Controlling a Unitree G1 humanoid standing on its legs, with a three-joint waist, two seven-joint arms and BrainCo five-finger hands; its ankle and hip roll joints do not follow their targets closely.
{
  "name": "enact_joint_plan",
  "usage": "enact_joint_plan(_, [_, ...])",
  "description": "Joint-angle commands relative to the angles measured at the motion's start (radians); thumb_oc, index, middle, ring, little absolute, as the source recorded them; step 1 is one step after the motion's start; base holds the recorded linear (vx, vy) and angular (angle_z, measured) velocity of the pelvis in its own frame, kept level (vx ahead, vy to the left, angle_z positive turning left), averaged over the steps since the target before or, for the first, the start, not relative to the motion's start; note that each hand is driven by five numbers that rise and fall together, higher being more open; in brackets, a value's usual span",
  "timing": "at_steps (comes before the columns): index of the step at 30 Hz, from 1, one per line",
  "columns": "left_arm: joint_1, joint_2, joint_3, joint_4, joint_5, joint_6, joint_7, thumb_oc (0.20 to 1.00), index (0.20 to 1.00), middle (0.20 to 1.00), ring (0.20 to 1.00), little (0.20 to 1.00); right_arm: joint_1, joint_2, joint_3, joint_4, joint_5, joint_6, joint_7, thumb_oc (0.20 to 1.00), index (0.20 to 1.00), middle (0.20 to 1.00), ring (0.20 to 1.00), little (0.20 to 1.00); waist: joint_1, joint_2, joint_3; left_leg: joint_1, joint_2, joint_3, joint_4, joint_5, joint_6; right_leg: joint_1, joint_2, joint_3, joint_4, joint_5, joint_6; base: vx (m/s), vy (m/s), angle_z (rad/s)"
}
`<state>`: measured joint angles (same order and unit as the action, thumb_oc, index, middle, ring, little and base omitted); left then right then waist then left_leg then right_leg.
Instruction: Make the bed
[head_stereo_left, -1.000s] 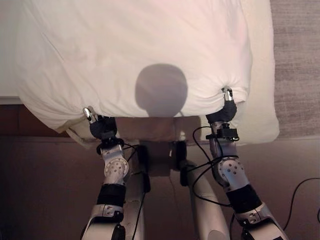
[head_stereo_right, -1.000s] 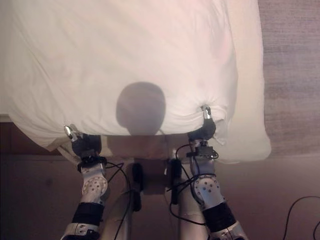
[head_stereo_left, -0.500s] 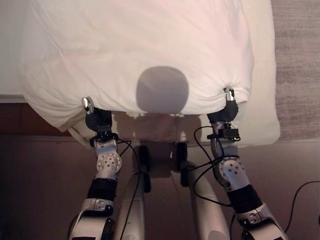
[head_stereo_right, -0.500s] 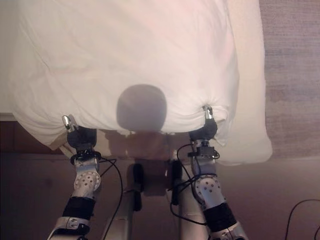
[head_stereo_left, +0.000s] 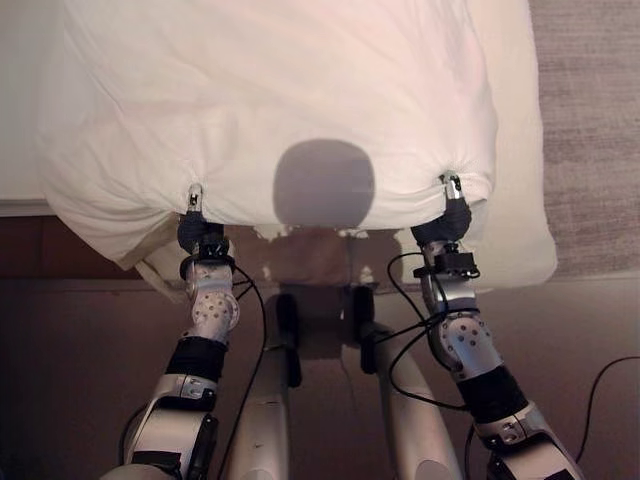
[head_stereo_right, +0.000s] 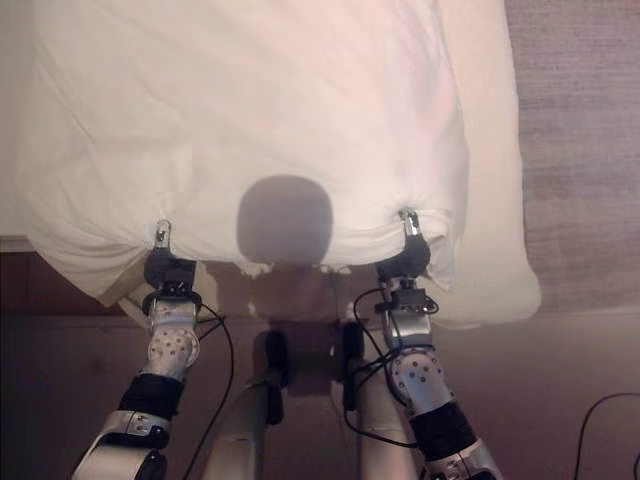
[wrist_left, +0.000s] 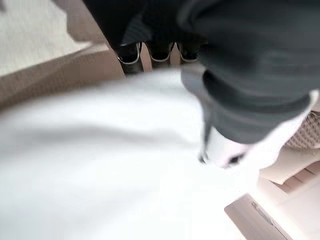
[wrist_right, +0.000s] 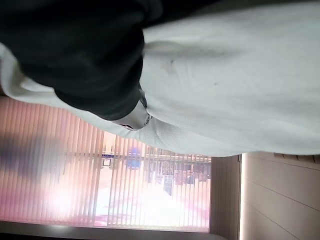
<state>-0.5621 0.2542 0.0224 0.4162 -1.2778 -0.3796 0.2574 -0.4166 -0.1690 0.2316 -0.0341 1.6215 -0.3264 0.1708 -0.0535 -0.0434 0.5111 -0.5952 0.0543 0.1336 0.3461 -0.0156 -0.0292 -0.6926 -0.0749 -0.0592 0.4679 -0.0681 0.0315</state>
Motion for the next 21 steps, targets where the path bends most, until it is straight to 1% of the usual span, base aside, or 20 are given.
enact_joint_plan(1, [-0.009, -0.030, 0.043, -0.012, 0.043, -0.083, 0.022, 0.200, 0.200, 0.200, 0.200, 0.200, 0.115, -0.034, -0.078, -0.118, -0.031, -0.039, 0.037, 0.200, 0.200, 0.200, 0.200, 0.200, -0.040, 0.070, -0.116, -0.007, 0.039, -0.037, -0.036, 0.040, -0.064, 0.029, -0.037, 0.025, -0.068, 0.044, 0.079, -0.01, -0.061, -0.08])
enact_joint_plan(4, [0.014, -0.043, 0.058, -0.030, 0.040, -0.097, 0.031, 0.200, 0.200, 0.200, 0.200, 0.200, 0.126, -0.034, -0.085, -0.108, -0.044, -0.043, 0.021, 0.200, 0.200, 0.200, 0.200, 0.200, -0.037, 0.072, -0.116, 0.009, 0.039, -0.040, -0.047, 0.045, -0.065, 0.044, -0.037, 0.021, -0.068, 0.034, 0.076, 0.01, -0.074, -0.08])
enact_joint_plan(5, [0.051, -0.072, 0.085, -0.073, 0.032, -0.124, 0.046, 0.200, 0.200, 0.200, 0.200, 0.200, 0.145, -0.032, -0.100, -0.104, -0.052, -0.049, 0.000, 0.200, 0.200, 0.200, 0.200, 0.200, -0.032, 0.073, -0.116, 0.034, 0.043, -0.048, -0.054, 0.048, -0.069, 0.064, -0.033, 0.016, -0.059, 0.020, 0.069, 0.01, -0.119, -0.04])
enact_joint_plan(6, [0.066, -0.086, 0.094, -0.089, 0.027, -0.137, 0.051, 0.200, 0.200, 0.200, 0.200, 0.200, 0.150, -0.033, -0.110, -0.091, -0.064, -0.056, -0.013, 0.200, 0.200, 0.200, 0.200, 0.200, -0.029, 0.072, -0.119, 0.045, 0.046, -0.052, -0.058, 0.053, -0.073, 0.078, -0.029, 0.013, -0.062, 0.014, 0.065, 0.02, -0.166, 0.00])
enact_joint_plan(8, [0.098, -0.110, 0.113, -0.126, 0.026, -0.164, 0.060, 0.200, 0.200, 0.200, 0.200, 0.200, 0.162, -0.025, -0.121, -0.060, -0.077, -0.070, -0.040, 0.200, 0.200, 0.200, 0.200, 0.200, -0.015, 0.063, -0.114, 0.055, 0.048, -0.067, -0.044, 0.071, -0.092, 0.120, -0.021, 0.004, -0.078, 0.002, 0.054, 0.00, -0.132, 0.02])
enact_joint_plan(9, [0.114, -0.119, 0.124, -0.148, 0.033, -0.177, 0.065, 0.200, 0.200, 0.200, 0.200, 0.200, 0.167, -0.024, -0.125, -0.037, -0.084, -0.075, -0.051, 0.200, 0.200, 0.200, 0.200, 0.200, -0.002, 0.054, -0.103, 0.057, 0.044, -0.095, -0.004, 0.093, -0.107, 0.141, -0.012, 0.007, -0.088, -0.004, 0.047, 0.00, -0.102, 0.08])
enact_joint_plan(10, [0.141, -0.142, 0.154, -0.199, 0.046, -0.207, 0.068, 0.200, 0.200, 0.200, 0.200, 0.200, 0.171, -0.026, -0.139, 0.009, -0.096, -0.085, -0.065, 0.200, 0.200, 0.200, 0.200, 0.200, 0.045, 0.020, -0.088, 0.078, 0.003, -0.225, 0.051, 0.126, -0.125, 0.165, -0.005, 0.027, -0.083, -0.007, 0.039, -0.02, -0.056, 0.10])
enact_joint_plan(11, [0.141, -0.142, 0.154, -0.201, 0.048, -0.207, 0.070, 0.200, 0.200, 0.200, 0.200, 0.200, 0.170, -0.026, -0.140, 0.010, -0.096, -0.085, -0.064, 0.200, 0.200, 0.200, 0.200, 0.200, 0.043, 0.020, -0.088, 0.077, 0.001, -0.227, 0.046, 0.133, -0.125, 0.165, -0.006, 0.025, -0.086, -0.002, 0.039, -0.01, -0.054, -0.11])
enact_joint_plan(12, [0.152, -0.146, 0.166, -0.216, 0.051, -0.216, 0.070, 0.200, 0.200, 0.200, 0.200, 0.200, 0.174, -0.025, -0.146, 0.027, -0.090, -0.090, -0.066, 0.200, 0.200, 0.200, 0.200, 0.200, 0.045, 0.009, -0.084, 0.100, 0.019, -0.249, 0.008, 0.132, -0.117, 0.171, -0.011, 0.026, -0.078, -0.010, 0.039, 0.00, -0.034, -0.29])
enact_joint_plan(13, [0.163, -0.148, 0.173, -0.232, 0.056, -0.223, 0.068, 0.200, 0.200, 0.200, 0.200, 0.200, 0.180, -0.029, -0.150, 0.054, -0.098, -0.089, -0.074, 0.200, 0.200, 0.200, 0.200, 0.200, 0.042, 0.000, -0.083, 0.124, 0.075, -0.247, -0.034, 0.135, -0.109, 0.173, -0.018, 0.032, -0.058, -0.027, 0.043, 0.03, 0.110, -0.21])
enact_joint_plan(14, [0.177, -0.142, 0.181, -0.261, 0.061, -0.239, 0.064, 0.200, 0.200, 0.200, 0.200, 0.200, 0.178, -0.032, -0.153, 0.082, -0.107, -0.089, -0.090, 0.200, 0.200, 0.200, 0.200, 0.200, 0.050, -0.007, -0.096, 0.175, 0.190, -0.259, -0.166, 0.189, -0.112, 0.162, -0.031, 0.052, -0.037, -0.034, 0.061, 0.04, 0.130, 0.06])
enact_joint_plan(15, [0.179, -0.142, 0.181, -0.261, 0.061, -0.239, 0.064, 0.200, 0.200, 0.200, 0.200, 0.200, 0.178, -0.032, -0.153, 0.083, -0.107, -0.089, -0.090, 0.200, 0.200, 0.200, 0.200, 0.200, 0.052, -0.008, -0.097, 0.185, 0.193, -0.255, -0.183, 0.196, -0.113, 0.161, -0.029, 0.053, -0.036, -0.035, 0.059, 0.04, 0.432, 0.33])
enact_joint_plan(16, [0.184, -0.138, 0.191, -0.269, 0.056, -0.258, 0.062, 0.200, 0.200, 0.200, 0.200, 0.200, 0.181, -0.034, -0.161, 0.112, -0.110, -0.098, -0.093, 0.200, 0.200, 0.200, 0.200, 0.200, 0.072, -0.013, -0.111, 0.226, 0.216, -0.338, -0.290, 0.212, -0.120, 0.140, -0.032, 0.092, -0.016, -0.030, 0.083, 0.02, 0.284, 0.28])
enact_joint_plan(17, [0.184, -0.138, 0.190, -0.268, 0.054, -0.259, 0.061, 0.200, 0.200, 0.200, 0.200, 0.200, 0.179, -0.034, -0.162, 0.114, -0.109, -0.099, -0.092, 0.200, 0.200, 0.200, 0.200, 0.200, 0.072, -0.014, -0.112, 0.230, 0.217, -0.337, -0.300, 0.217, -0.121, 0.138, -0.031, 0.092, -0.014, -0.031, 0.083, 0.01, 0.486, 0.11])
enact_joint_plan(18, [0.180, -0.134, 0.193, -0.271, 0.052, -0.264, 0.059, 0.200, 0.200, 0.200, 0.200, 0.200, 0.180, -0.030, -0.170, 0.122, -0.098, -0.105, -0.096, 0.200, 0.200, 0.200, 0.200, 0.200, 0.078, -0.015, -0.117, 0.236, 0.211, -0.366, -0.294, 0.210, -0.126, 0.133, -0.043, 0.118, -0.013, -0.025, 0.098, -0.01, 0.193, -0.15])
enact_joint_plan(19, [0.180, -0.133, 0.192, -0.272, 0.052, -0.264, 0.059, 0.200, 0.200, 0.200, 0.200, 0.200, 0.179, -0.030, -0.170, 0.123, -0.096, -0.105, -0.094, 0.200, 0.200, 0.200, 0.200, 0.200, 0.078, -0.017, -0.117, 0.234, 0.208, -0.366, -0.290, 0.208, -0.125, 0.132, -0.045, 0.119, -0.012, -0.025, 0.100, -0.04, 0.529, -0.38])
enact_joint_plan(20, [0.183, -0.127, 0.190, -0.279, 0.032, -0.261, 0.035, 0.200, 0.200, 0.200, 0.200, 0.200, 0.193, -0.031, -0.185, 0.132, -0.091, -0.104, -0.090, 0.200, 0.200, 0.200, 0.200, 0.200, 0.071, -0.024, -0.114, 0.226, 0.172, -0.316, -0.206, 0.108, -0.109, 0.144, -0.094, 0.134, -0.027, 0.002, 0.135, -0.04, 0.542, -0.53])
enact_joint_plan(21, [0.169, -0.127, 0.169, -0.282, 0.013, -0.263, 0.020, 0.200, 0.200, 0.200, 0.200, 0.200, 0.203, -0.029, -0.196, 0.130, -0.100, -0.116, -0.088, 0.200, 0.200, 0.200, 0.200, 0.200, 0.064, -0.033, -0.113, 0.199, 0.154, -0.257, -0.137, 0.051, -0.094, 0.176, -0.152, 0.126, -0.083, 0.053, 0.168, -0.04, 1.015, 0.03])
